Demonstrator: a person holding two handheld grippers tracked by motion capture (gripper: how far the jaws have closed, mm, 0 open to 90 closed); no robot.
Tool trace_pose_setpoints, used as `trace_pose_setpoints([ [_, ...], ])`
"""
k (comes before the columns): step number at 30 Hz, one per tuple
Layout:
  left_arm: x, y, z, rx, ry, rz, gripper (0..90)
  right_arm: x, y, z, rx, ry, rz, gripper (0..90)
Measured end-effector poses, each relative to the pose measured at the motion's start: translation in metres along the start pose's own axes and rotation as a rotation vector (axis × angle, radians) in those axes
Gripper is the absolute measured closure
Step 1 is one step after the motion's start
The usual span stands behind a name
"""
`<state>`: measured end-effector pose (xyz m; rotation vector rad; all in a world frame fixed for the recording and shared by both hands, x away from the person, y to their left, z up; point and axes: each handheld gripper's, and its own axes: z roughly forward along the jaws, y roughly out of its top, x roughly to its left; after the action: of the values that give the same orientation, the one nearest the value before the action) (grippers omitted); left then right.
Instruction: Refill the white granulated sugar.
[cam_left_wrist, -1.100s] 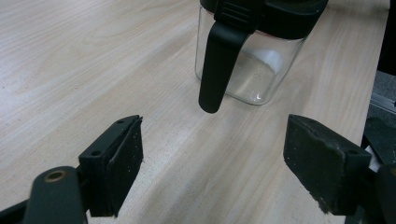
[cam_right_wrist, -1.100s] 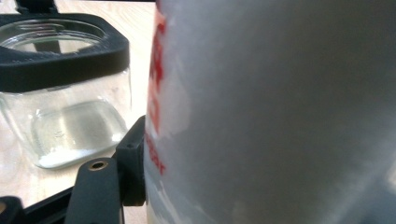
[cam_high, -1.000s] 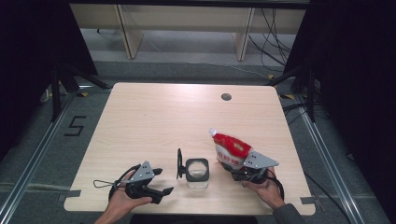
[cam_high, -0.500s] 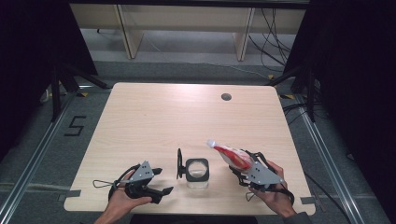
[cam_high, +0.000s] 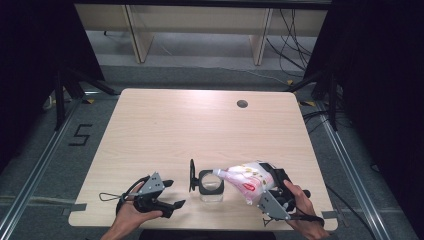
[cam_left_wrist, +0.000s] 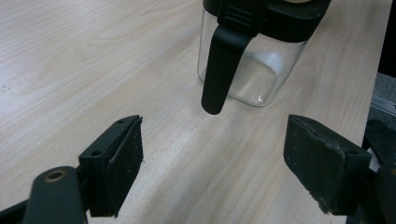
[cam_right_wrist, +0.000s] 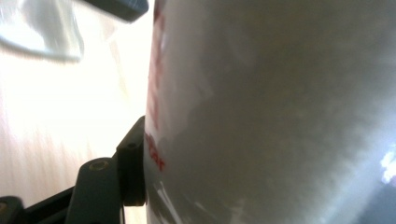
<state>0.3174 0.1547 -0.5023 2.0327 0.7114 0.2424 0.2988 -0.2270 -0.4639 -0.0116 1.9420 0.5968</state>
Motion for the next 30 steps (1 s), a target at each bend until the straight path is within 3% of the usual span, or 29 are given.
trace_pose_setpoints([
  [3, 0.0, 0.001, 0.0, 0.001, 0.002, -0.004, 19.4, 0.003, 0.003, 0.0, 0.022, -0.032, -0.077, 36.8],
  [4, 0.0, 0.001, 0.0, 0.001, 0.002, -0.004, 19.4, 0.003, 0.003, 0.0, 0.022, -0.032, -0.077, 36.8],
  [5, 0.002, 0.001, 0.0, 0.002, -0.001, 0.03, 19.4, 0.002, 0.005, -0.001, 0.04, -0.054, -0.172, 36.8],
  [6, 0.002, 0.001, 0.0, 0.002, 0.002, 0.023, 19.4, 0.004, 0.004, -0.001, 0.058, -0.055, -0.151, 36.9],
  [8, 0.0, 0.001, 0.0, 0.001, 0.003, -0.005, 19.4, 0.002, 0.006, -0.001, 0.059, -0.07, -0.219, 36.9],
  [10, 0.002, 0.001, 0.0, 0.001, 0.001, 0.024, 19.4, 0.004, 0.006, -0.002, 0.076, -0.078, -0.222, 36.9],
  [13, 0.001, 0.001, -0.001, 0.005, 0.011, 0.005, 19.4, 0.0, 0.008, -0.002, 0.079, -0.09, -0.313, 36.9],
  [14, 0.001, 0.001, -0.001, 0.005, 0.009, 0.002, 19.4, 0.003, 0.007, -0.002, 0.078, -0.091, -0.276, 37.0],
  [16, 0.001, 0.001, 0.0, 0.001, 0.008, 0.003, 19.4, 0.003, 0.007, -0.002, 0.085, -0.095, -0.295, 37.0],
  [18, 0.002, 0.001, 0.0, 0.002, 0.0, 0.029, 19.4, 0.003, 0.008, -0.002, 0.103, -0.113, -0.348, 37.0],
  [20, 0.002, 0.002, 0.0, 0.003, 0.0, 0.029, 19.4, 0.003, 0.01, -0.002, 0.116, -0.121, -0.403, 37.0],
  [22, 0.002, 0.001, 0.001, -0.01, -0.003, 0.026, 19.4, 0.007, 0.009, -0.004, 0.137, -0.128, -0.375, 37.1],
  [24, 0.002, 0.002, 0.0, 0.004, 0.001, 0.029, 19.4, 0.003, 0.014, -0.004, 0.136, -0.143, -0.505, 37.2],
  [25, 0.002, 0.001, 0.001, -0.01, -0.002, 0.029, 19.4, 0.005, 0.013, -0.003, 0.129, -0.151, -0.494, 37.3],
  [26, 0.001, 0.0, 0.001, -0.006, 0.005, 0.001, 19.4, 0.006, 0.012, -0.003, 0.119, -0.164, -0.476, 37.4],
  [27, 0.001, 0.0, 0.001, -0.01, 0.001, 0.0, 19.4, 0.005, 0.013, -0.003, 0.107, -0.17, -0.488, 37.4],
  [28, 0.001, 0.0, 0.001, -0.01, 0.001, 0.0, 19.4, 0.003, 0.016, -0.003, 0.116, -0.155, -0.54, 37.4],
  [29, 0.001, 0.001, 0.0, 0.0, 0.004, 0.006, 19.4, 0.008, 0.013, -0.005, 0.146, -0.155, -0.456, 37.5],
  [30, 0.001, 0.001, 0.0, 0.0, 0.006, 0.012, 19.4, 0.007, 0.014, -0.003, 0.118, -0.169, -0.502, 37.5],
])
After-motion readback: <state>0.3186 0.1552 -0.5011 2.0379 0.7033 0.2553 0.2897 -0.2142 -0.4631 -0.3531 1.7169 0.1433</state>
